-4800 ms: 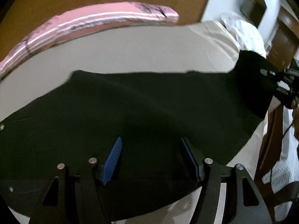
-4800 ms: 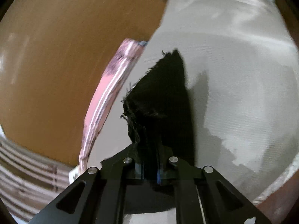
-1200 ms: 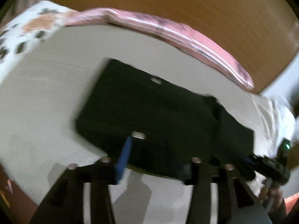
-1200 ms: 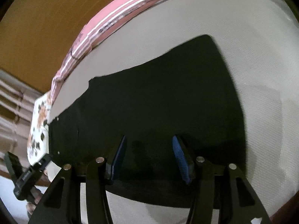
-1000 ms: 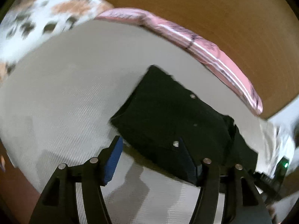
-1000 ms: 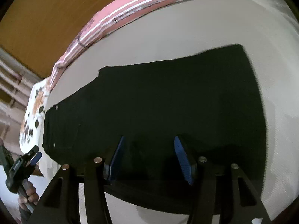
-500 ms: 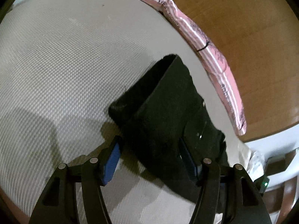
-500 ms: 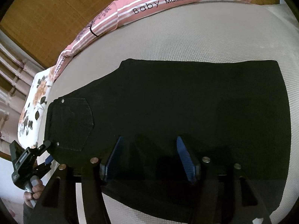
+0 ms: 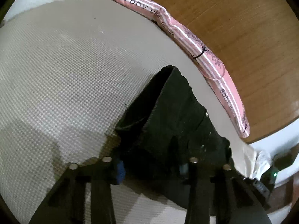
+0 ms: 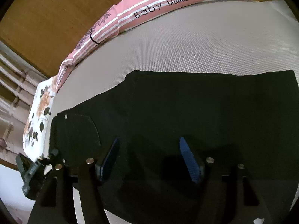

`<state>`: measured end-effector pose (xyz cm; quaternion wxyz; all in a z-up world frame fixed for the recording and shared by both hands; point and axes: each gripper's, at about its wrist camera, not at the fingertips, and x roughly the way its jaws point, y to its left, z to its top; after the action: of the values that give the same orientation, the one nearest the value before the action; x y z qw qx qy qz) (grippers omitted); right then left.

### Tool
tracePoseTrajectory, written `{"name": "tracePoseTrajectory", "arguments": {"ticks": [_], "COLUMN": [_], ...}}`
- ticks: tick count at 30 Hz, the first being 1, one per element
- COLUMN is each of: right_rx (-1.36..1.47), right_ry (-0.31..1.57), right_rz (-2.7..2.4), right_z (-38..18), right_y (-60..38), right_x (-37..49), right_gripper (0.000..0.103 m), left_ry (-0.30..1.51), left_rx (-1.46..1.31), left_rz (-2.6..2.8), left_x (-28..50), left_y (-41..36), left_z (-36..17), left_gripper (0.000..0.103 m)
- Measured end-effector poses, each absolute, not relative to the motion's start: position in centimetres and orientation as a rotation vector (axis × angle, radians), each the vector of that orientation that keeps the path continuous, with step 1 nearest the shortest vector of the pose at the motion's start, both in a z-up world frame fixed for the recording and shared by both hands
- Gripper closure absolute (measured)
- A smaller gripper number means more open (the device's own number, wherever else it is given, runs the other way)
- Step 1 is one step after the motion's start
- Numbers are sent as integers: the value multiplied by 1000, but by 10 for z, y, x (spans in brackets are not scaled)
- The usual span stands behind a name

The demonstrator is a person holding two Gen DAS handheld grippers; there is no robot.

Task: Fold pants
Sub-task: 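Grasp the jeans' leg end with the left gripper and lift it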

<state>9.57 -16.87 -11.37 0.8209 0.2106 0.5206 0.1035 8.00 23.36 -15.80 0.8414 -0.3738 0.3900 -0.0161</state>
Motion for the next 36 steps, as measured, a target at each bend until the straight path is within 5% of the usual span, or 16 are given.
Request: {"name": "tracePoseTrajectory", "arguments": {"ticks": [15,22,29,36], "right_rx": [432,437,443,435], "right_ry": [1114,1113,1116,1115], "right_rz": [228,229,228,228], "right_z": [-113,-114,-113,-112], "right_y": [-167,-167,-167,-165], "right_x": [93,94,95,96], "right_gripper": [32,30,30,27], "left_ry": [737,801,823,827], "left_rx": [-785,-761,-767,-772], "left_rz": [-90,-61,-68,-47], "left_x": [78,83,86,96], "left_y": [222,220,218,218], "left_z": [-131,-147,-156,-156], "left_gripper": [76,56,52,63]}}
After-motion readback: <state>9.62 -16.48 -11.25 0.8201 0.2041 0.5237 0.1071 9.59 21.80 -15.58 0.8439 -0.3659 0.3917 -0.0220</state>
